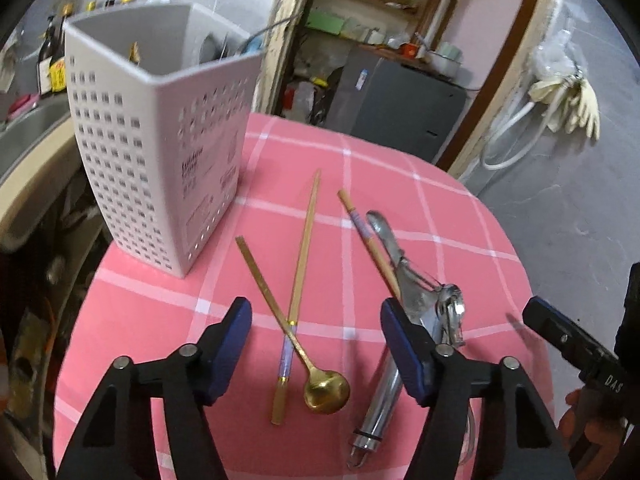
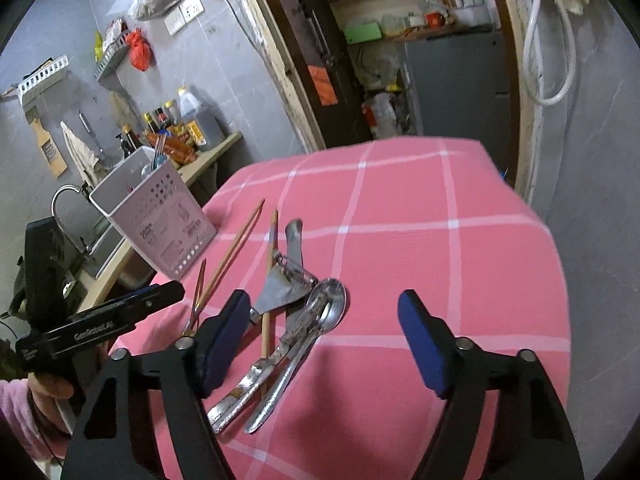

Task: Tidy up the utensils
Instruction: 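Grasp the gold chopsticks with the left tool while the right tool reaches the utensils, then grasp the spring-loaded steel utensil with the right tool while the left tool holds the chopstick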

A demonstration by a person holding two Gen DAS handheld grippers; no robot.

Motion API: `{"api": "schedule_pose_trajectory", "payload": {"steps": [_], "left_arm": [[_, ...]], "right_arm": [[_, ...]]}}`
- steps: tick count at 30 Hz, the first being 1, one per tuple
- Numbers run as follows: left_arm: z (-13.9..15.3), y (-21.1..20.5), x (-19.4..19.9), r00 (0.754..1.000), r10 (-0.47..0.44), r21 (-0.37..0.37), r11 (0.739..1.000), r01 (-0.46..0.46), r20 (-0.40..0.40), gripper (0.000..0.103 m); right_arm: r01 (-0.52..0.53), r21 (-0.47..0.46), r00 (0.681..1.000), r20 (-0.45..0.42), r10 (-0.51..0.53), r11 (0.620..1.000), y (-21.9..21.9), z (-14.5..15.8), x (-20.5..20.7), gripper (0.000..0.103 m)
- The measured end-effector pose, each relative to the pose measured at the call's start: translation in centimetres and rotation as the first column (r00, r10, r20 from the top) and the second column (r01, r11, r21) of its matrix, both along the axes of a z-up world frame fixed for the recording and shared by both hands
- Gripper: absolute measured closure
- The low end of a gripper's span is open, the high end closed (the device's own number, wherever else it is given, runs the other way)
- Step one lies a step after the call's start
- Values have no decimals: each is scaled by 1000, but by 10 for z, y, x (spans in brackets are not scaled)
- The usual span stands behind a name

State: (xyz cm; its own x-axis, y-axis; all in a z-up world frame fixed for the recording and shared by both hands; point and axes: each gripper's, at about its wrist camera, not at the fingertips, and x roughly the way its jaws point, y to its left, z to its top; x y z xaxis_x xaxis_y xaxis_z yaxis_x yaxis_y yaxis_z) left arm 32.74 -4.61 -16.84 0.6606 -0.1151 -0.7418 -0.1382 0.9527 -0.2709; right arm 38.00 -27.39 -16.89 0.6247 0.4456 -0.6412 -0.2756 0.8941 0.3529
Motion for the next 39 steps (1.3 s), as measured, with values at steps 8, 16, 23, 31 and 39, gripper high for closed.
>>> {"api": "schedule_pose_trajectory", "payload": {"steps": [8, 16, 23, 31, 39], "left_arm": [[-16, 7, 13, 996, 77, -14, 997, -78, -55, 55], [-29, 14, 24, 984, 149, -42, 987, -154, -98, 64], [-34, 18, 31, 977, 175, -55, 982, -182, -126, 74], [-35, 23, 37, 968, 197, -116, 969, -217, -158, 81], [-39, 3, 44, 968, 153, -131, 975, -181, -198, 93]], "right_arm": [[-35, 14, 996, -87, 36, 999, 10, -23, 15, 54], [-44, 12, 988, -146, 46, 999, 12, -38, 32, 72], [-74, 66, 980, -179, 84, 995, 20, -39, 30, 73], [-73, 98, 963, -251, 96, 992, 39, -50, 34, 73], [-31, 100, 945, -323, 62, 995, 47, -58, 41, 81]]}}
